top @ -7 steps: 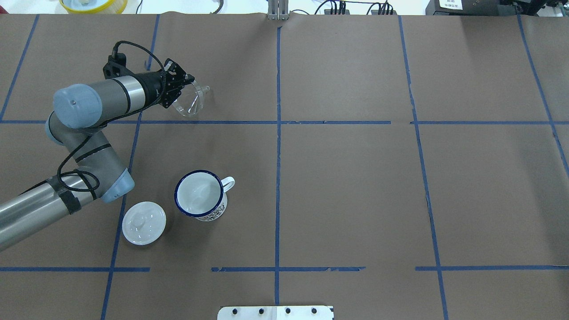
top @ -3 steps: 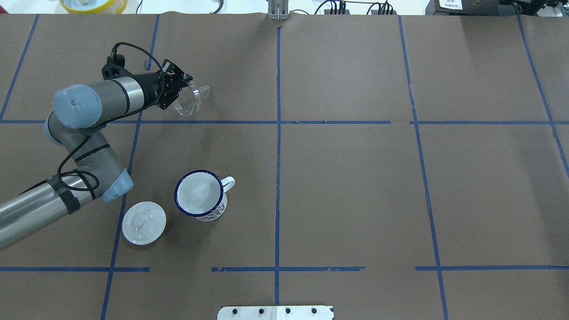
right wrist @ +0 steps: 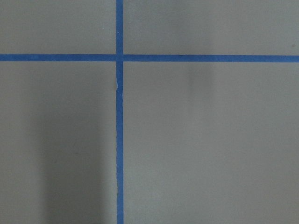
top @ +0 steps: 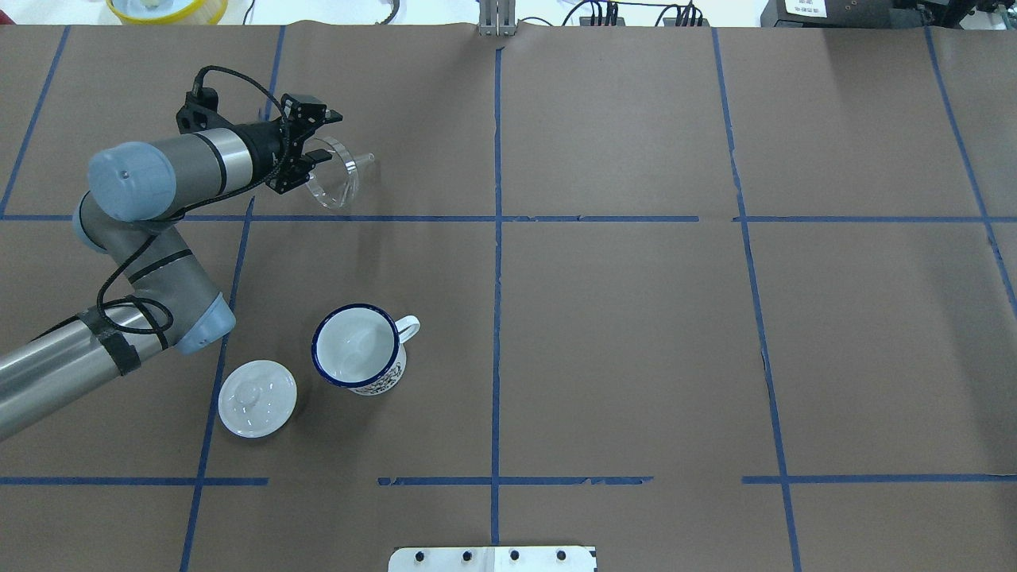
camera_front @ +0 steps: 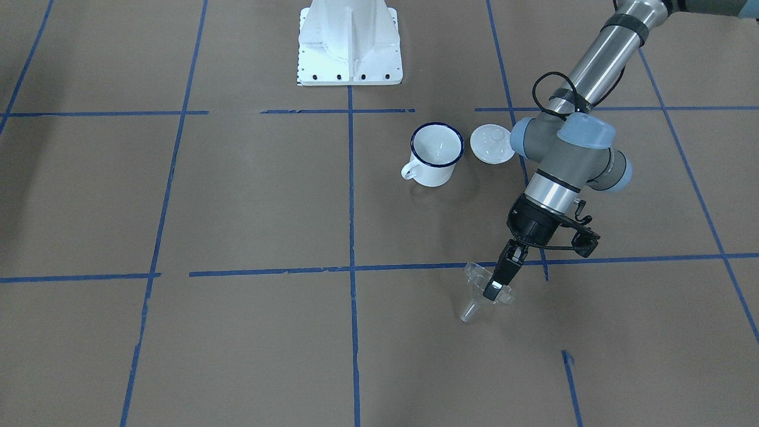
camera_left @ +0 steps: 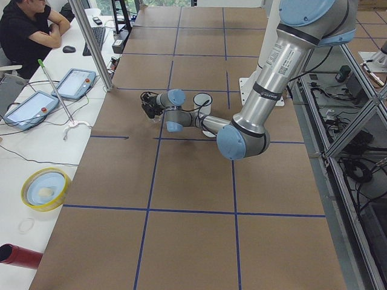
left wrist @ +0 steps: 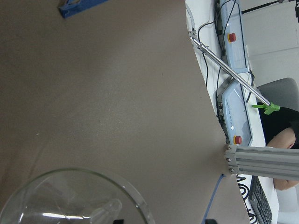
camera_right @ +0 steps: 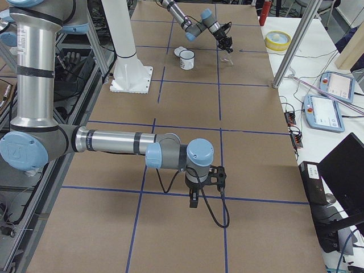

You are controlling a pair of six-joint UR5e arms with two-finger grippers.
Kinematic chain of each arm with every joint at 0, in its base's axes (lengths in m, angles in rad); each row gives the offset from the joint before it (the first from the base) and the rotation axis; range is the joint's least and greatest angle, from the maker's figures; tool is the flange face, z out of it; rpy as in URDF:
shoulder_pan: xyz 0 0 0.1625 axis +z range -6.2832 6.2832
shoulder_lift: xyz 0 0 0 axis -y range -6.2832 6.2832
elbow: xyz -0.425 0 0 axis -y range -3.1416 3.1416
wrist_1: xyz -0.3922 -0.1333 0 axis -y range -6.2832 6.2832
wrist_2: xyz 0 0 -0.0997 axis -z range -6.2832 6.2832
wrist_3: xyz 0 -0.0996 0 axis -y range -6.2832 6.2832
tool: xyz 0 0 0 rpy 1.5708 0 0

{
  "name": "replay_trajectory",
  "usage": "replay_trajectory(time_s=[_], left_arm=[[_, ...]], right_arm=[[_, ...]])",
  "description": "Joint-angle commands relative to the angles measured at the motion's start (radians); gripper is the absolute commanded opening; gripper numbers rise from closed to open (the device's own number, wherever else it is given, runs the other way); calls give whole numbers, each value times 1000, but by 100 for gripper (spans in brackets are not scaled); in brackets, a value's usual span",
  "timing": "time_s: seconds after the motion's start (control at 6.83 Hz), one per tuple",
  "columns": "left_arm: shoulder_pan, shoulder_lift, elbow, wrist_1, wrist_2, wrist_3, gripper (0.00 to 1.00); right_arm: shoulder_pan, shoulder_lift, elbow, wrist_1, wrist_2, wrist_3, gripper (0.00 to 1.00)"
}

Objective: Remove funnel from cup
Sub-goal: 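Open the left gripper and release the funnel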

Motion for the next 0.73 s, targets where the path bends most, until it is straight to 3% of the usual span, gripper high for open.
replay_trajectory(time_s=[0.0, 0.15, 0.44, 0.59], left_arm=[[-19, 9, -96, 135, -123, 9, 100], [-32, 15, -169, 250, -217, 79, 100], [-48, 163, -466, 547, -421, 182, 100], [-52, 184, -578, 774, -423, 207, 100]], right_arm=[[0, 0, 1, 0, 0, 0, 100], [0, 0, 1, 0, 0, 0, 100], [0, 0, 1, 0, 0, 0, 100], [0, 0, 1, 0, 0, 0, 100]])
